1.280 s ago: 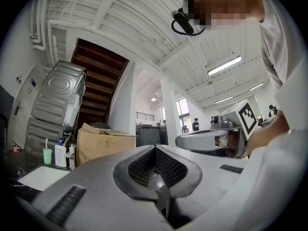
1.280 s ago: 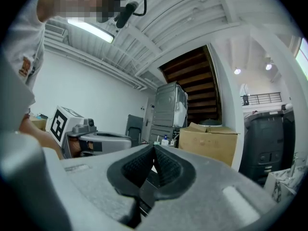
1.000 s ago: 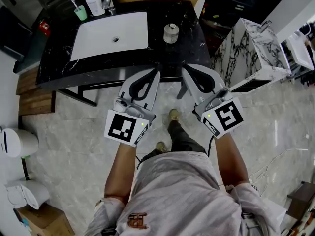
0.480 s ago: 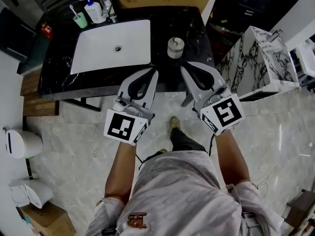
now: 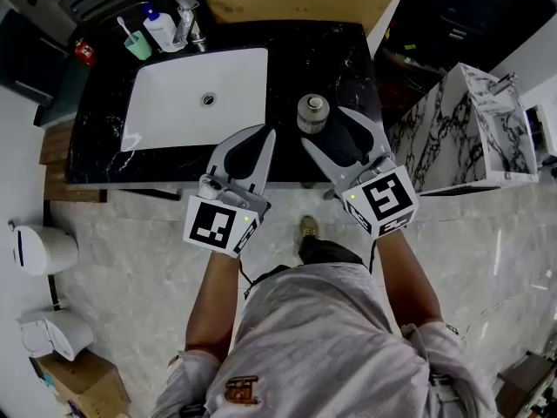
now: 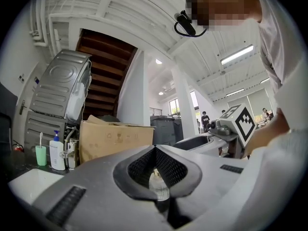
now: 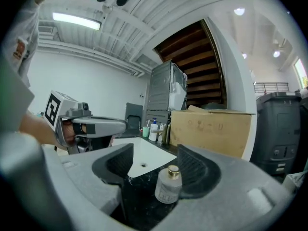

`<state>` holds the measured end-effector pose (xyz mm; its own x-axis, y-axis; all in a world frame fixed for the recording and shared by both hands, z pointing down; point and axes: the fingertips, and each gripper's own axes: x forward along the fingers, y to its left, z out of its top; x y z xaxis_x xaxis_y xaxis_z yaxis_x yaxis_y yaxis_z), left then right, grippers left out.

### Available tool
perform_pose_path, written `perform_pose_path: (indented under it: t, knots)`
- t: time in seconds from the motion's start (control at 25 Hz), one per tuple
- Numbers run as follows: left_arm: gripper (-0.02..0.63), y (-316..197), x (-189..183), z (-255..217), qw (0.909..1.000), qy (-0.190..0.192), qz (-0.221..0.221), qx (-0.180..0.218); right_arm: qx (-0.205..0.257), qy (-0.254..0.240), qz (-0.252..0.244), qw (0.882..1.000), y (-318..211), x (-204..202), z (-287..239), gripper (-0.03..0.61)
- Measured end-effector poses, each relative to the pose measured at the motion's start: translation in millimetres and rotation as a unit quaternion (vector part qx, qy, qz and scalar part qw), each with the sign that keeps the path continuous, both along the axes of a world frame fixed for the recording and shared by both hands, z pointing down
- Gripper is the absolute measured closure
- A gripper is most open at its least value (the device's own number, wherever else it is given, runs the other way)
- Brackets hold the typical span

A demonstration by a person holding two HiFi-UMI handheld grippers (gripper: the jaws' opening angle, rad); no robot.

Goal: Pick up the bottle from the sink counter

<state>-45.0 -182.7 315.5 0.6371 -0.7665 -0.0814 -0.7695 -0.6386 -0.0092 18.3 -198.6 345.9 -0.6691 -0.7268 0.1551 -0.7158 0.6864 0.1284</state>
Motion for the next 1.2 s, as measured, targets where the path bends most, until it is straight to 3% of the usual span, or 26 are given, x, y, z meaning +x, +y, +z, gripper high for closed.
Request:
perform_pose_path:
  t: [0.16, 0.4, 0.72, 1.2]
  knots:
    - [0.614, -25, 3, 10, 0.9999, -0.004, -0.012, -0.008, -0.034, 0.017, -0.007, 0.999, -29, 2, 27, 0.254]
    - [0.614, -52, 7, 19, 0.9993, -0.011, -0.031, -0.017, -0.098, 0.050, -0.032, 0.993, -60, 1, 75, 0.210]
    - [0.614, -69, 2, 27, 0.9985, -0.018, -0.039, -0.034, -0.162, 0.083, -0.047, 0.982, -85, -7, 117, 0.201]
    - [0.614, -84, -2, 35, 0.9988, -0.021, -0.009, -0.044, -0.212, 0.117, -0.062, 0.968, -95, -23, 149, 0.201]
